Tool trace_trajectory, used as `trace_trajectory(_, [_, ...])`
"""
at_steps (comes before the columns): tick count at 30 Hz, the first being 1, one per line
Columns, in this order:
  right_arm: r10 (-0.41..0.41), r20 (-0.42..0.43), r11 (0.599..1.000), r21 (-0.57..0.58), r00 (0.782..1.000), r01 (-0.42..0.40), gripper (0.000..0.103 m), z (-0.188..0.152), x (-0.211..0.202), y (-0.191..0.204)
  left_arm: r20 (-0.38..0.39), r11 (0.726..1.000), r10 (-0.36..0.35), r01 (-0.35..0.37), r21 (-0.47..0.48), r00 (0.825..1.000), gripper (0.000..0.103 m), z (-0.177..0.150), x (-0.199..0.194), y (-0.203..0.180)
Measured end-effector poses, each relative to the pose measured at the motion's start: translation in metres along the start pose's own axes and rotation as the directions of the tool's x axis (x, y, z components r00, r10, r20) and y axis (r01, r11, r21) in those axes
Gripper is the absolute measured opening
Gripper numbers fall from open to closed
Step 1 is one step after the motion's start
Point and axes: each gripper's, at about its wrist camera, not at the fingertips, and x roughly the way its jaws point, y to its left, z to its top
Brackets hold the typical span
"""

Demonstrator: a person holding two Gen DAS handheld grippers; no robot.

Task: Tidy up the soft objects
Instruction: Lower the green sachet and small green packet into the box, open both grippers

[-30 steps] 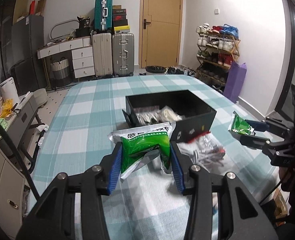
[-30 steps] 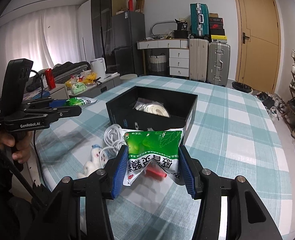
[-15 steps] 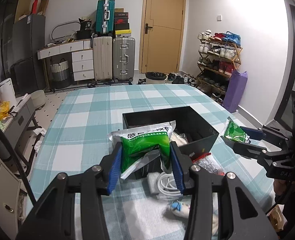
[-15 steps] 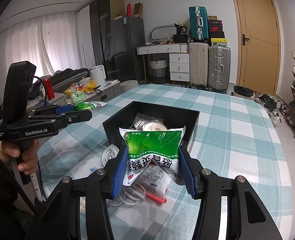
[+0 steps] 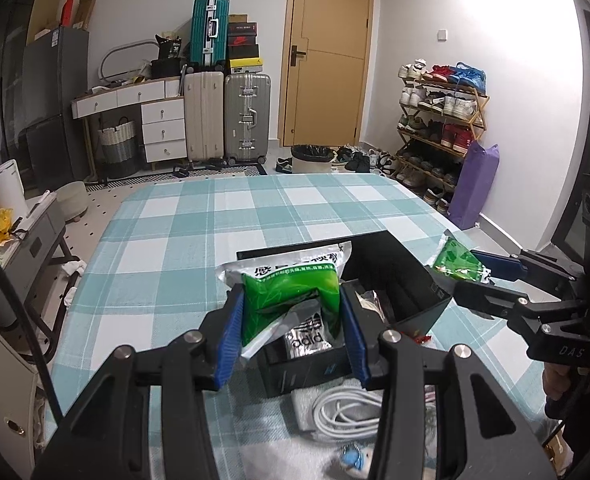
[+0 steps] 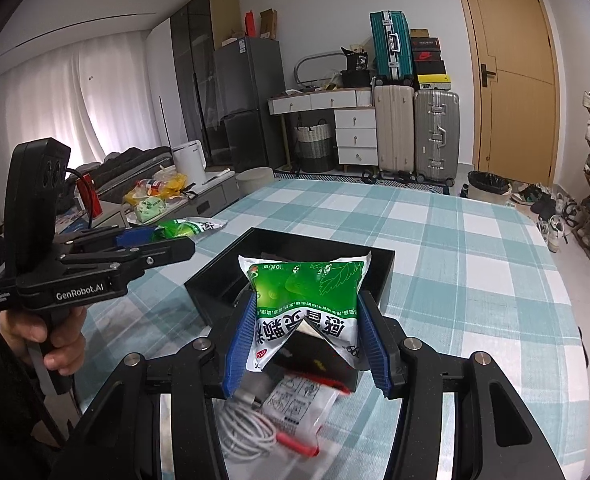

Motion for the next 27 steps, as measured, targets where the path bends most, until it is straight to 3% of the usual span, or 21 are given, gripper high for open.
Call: trace_trajectory(27, [0.034,-0.070,0.999,0.020,0.997,-0.033,0.050,0.007,0.059,-0.018,-0.081,0.999,-0.022,0.024,0.030,0.996,0.045,-0.001,0.060,-0.010])
